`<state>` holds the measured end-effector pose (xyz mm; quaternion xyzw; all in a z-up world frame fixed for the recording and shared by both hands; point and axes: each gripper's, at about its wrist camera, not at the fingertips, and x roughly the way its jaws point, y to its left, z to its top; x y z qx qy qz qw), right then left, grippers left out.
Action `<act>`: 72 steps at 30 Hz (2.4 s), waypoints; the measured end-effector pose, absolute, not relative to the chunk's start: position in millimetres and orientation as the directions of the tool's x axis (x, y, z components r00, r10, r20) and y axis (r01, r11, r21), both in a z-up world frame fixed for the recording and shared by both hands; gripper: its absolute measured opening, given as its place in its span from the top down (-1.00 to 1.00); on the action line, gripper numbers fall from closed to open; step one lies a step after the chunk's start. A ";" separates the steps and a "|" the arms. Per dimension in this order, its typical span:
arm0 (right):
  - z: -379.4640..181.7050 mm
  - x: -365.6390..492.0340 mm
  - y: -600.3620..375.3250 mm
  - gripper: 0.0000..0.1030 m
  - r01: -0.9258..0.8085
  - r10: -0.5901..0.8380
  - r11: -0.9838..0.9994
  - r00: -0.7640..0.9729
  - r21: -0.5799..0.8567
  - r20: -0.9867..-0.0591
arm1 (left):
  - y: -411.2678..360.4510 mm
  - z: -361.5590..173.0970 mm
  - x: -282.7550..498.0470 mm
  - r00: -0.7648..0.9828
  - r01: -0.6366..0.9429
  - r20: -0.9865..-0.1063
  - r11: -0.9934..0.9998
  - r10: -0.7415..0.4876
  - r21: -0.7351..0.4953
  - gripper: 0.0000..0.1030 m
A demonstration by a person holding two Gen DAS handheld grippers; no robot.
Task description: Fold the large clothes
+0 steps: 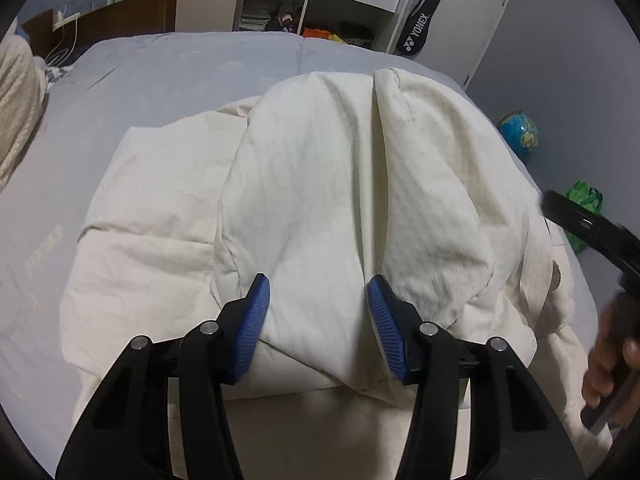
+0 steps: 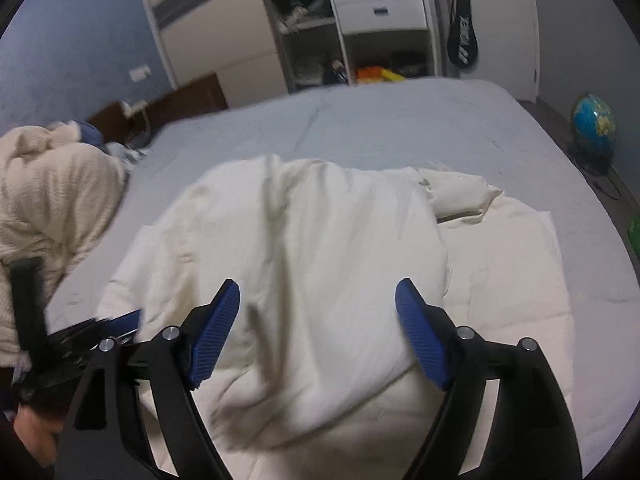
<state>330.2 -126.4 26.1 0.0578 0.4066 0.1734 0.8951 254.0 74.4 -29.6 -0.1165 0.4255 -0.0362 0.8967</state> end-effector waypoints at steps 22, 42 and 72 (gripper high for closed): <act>-42.4 344.8 -132.6 -0.49 -0.295 0.285 0.945 0.534 0.140 -0.796 | 87.4 -60.3 253.6 0.636 -0.013 -0.741 0.958 -0.214 -0.288 0.11; -4.2 252.2 -192.2 -0.54 -0.249 0.309 0.947 0.537 0.202 -0.785 | 84.6 -34.6 193.7 0.550 -0.028 -0.814 0.970 -0.185 -0.240 -0.60; 21.4 101.6 -295.8 -0.55 -0.082 0.329 0.940 0.486 0.332 -0.810 | 144.5 22.1 34.1 0.533 -0.096 -0.842 0.983 -0.083 -0.158 -0.60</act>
